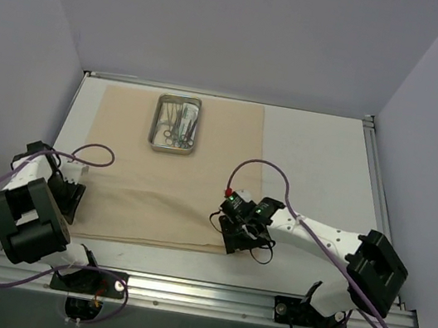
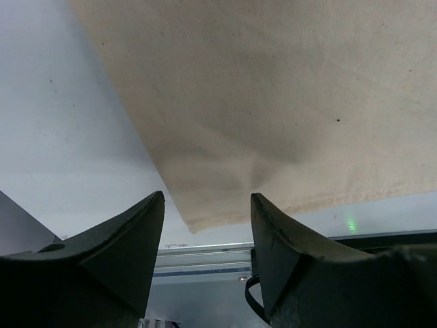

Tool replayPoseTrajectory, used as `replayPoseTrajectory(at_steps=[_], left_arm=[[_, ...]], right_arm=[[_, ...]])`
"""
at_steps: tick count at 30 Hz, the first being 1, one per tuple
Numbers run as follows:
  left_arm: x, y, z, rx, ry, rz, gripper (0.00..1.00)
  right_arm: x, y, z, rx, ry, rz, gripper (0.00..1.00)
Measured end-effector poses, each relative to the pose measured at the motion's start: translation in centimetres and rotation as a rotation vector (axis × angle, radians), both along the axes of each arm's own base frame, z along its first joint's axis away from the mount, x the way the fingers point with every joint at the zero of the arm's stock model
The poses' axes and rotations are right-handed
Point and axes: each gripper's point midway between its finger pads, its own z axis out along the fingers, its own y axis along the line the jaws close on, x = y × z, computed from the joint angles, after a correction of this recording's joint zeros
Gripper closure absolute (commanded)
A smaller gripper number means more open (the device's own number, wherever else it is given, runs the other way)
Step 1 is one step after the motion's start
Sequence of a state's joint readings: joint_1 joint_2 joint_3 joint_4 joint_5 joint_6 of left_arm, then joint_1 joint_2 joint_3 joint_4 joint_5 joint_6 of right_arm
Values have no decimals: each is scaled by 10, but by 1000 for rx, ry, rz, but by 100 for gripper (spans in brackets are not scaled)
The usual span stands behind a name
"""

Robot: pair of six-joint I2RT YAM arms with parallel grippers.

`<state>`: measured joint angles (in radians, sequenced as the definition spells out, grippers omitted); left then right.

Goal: Open and lay out the surgical kit
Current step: Smooth out the surgical kit at the center of the board.

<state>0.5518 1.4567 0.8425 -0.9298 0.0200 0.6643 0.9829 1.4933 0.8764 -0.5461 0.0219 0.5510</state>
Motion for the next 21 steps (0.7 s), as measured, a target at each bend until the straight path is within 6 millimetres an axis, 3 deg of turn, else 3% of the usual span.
replayPoseTrajectory(at_steps=[4, 8, 11, 12, 15, 16, 19, 20, 21], left_arm=[[-7, 2, -4, 18, 27, -5, 39], [-16, 1, -7, 23, 53, -14, 47], [-16, 1, -7, 26, 54, -22, 66], [-16, 2, -8, 28, 51, -24, 77], [-15, 2, -8, 30, 48, -29, 97], [-15, 3, -9, 31, 47, -31, 98], [-14, 3, -8, 34, 43, -38, 98], [-15, 3, -7, 37, 39, -44, 98], [-15, 4, -6, 43, 36, -49, 98]], right_arm=[[20, 6, 35, 157, -77, -90, 42], [50, -6, 54, 263, -155, -243, 42], [60, -27, 40, 231, -172, -351, 43], [60, -32, 33, 214, -170, -377, 45], [50, -44, 6, 162, -131, -419, 53], [47, -46, -2, 147, -117, -428, 65], [39, -52, -22, 116, -86, -452, 87], [37, -53, -26, 112, -82, -458, 100], [37, -53, -26, 120, -83, -464, 100]])
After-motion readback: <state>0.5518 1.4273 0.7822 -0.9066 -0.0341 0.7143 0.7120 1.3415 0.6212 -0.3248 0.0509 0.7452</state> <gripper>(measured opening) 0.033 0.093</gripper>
